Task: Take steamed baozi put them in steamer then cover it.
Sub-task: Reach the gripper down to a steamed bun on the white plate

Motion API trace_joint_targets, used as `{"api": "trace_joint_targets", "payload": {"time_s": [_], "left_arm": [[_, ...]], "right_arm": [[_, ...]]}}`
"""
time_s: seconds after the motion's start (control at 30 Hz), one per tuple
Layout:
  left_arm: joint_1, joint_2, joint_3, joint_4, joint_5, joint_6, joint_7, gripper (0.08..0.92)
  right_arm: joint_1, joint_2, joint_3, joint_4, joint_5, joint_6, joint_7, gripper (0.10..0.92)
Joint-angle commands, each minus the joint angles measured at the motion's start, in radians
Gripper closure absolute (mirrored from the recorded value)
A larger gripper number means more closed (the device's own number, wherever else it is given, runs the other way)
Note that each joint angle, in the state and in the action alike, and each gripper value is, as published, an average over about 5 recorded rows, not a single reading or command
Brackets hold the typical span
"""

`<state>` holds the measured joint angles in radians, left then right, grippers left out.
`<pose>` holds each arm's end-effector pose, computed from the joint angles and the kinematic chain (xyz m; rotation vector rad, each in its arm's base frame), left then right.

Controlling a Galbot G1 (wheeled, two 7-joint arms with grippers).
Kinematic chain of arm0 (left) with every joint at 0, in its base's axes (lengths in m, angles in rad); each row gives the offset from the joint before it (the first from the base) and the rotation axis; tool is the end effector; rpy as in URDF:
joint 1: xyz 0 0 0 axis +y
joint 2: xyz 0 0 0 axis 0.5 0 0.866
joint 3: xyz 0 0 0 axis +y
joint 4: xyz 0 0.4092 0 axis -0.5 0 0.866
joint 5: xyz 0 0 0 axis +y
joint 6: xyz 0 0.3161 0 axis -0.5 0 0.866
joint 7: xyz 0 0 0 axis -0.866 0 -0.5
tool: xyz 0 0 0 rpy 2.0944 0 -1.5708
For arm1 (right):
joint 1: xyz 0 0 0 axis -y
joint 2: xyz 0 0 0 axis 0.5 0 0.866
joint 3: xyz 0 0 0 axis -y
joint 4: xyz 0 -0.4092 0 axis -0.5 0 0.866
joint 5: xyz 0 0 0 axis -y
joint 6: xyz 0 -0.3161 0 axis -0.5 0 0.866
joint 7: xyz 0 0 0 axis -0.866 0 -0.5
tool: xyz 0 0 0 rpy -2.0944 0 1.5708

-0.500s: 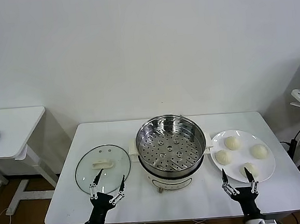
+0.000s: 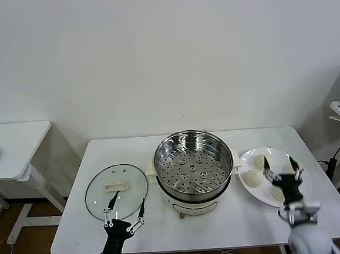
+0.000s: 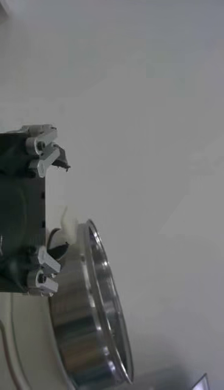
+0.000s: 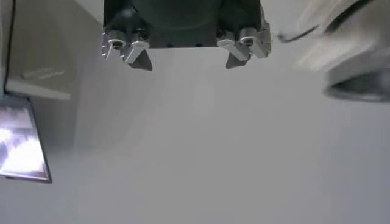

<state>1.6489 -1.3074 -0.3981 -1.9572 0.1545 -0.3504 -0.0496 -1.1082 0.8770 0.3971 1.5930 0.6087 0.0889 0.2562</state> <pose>0.0755 0.0401 -0.4032 0.3832 2.9499 0.4078 0.2925 -0.2265 -0.3532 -0.2121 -3.1106 0.1219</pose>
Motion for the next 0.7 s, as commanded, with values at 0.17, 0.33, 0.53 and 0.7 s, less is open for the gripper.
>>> {"api": "trace_joint_targets", "payload": {"time_s": [0.17, 0.33, 0.53, 0.7], "left_arm": [[0.003, -0.001, 0.002, -0.015, 0.002, 0.003, 0.001, 0.177], [-0.004, -0.003, 0.006, -0.011, 0.002, 0.006, 0.001, 0.177], [-0.007, -0.005, 0.006, -0.013, 0.001, 0.009, 0.000, 0.177], [-0.004, -0.008, 0.003, -0.021, 0.000, 0.010, -0.001, 0.177]], "right_arm": [[0.554, -0.210, -0.282, -0.422, 0.159, -0.118, -0.370, 0.203], [0.716, -0.297, -0.486, -0.537, -0.008, -0.176, -0.865, 0.203], [0.972, -0.280, -0.709, -0.719, -0.328, -0.092, -1.318, 0.203], [1.098, -0.202, -0.787, -0.842, -0.630, -0.005, -1.528, 0.203]]}}
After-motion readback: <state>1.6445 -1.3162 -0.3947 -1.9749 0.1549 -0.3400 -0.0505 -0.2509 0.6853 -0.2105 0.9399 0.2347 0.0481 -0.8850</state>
